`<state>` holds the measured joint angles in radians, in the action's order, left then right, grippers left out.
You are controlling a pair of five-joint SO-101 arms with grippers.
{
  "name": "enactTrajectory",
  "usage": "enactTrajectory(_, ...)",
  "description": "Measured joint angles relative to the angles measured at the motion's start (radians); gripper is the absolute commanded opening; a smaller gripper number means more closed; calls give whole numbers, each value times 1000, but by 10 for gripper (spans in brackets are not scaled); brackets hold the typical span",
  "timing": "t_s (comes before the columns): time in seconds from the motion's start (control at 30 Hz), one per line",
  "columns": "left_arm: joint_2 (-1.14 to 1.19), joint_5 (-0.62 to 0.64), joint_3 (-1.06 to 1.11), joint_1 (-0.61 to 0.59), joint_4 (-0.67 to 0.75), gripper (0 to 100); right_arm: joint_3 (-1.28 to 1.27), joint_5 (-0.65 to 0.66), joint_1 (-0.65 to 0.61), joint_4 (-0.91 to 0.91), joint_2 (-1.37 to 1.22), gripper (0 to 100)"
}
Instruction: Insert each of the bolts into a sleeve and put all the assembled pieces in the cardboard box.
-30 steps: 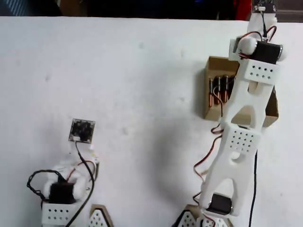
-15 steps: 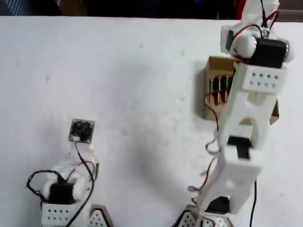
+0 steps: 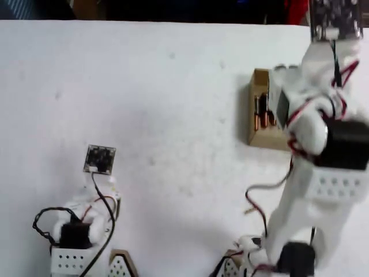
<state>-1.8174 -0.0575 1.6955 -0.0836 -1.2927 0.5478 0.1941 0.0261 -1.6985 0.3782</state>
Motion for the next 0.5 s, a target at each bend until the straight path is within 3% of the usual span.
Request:
enactTrajectory(0.23, 0, 0, 0, -68, 0, 24, -370, 0, 0, 14, 252, 30)
enactTrajectory(0.5, 0, 0, 0, -69, 0, 24, -847, 0, -71, 176, 542, 30)
